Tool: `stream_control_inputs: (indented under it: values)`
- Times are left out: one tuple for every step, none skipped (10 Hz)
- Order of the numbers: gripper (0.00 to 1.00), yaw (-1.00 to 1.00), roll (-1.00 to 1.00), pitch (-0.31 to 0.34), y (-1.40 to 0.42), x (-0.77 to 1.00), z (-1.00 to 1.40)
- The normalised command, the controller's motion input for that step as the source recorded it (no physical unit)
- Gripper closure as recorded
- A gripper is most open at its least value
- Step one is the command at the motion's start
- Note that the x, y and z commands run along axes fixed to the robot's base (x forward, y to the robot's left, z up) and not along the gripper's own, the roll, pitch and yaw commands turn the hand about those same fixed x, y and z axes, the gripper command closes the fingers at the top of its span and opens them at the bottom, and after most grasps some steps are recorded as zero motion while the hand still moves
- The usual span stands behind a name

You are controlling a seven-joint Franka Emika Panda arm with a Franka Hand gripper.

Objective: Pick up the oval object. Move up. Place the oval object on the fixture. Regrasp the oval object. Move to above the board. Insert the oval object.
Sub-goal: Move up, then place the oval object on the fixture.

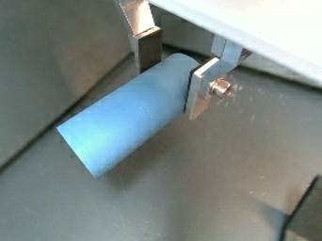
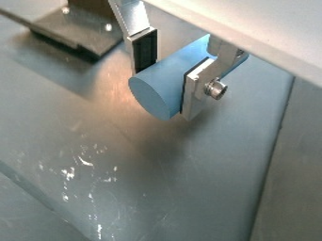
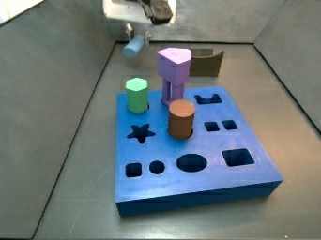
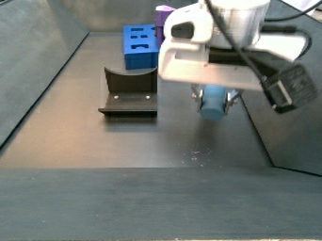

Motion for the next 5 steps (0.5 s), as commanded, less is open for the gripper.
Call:
stream_control_inputs:
  values:
    - [1.0,-0.03,0.07,0.097,0.0,-0.02,0.26]
    - [1.0,0.0,0.0,0.0,0.0,0.0,1.0]
    - [1.0,0.01,0.0,0.004,0.0,0.0,1.0]
    - [1.0,0.01,0.02,0.013,0.0,-0.01,1.0]
    - [1.0,0.0,0.04,0.032,0.0,-0.02,1.0]
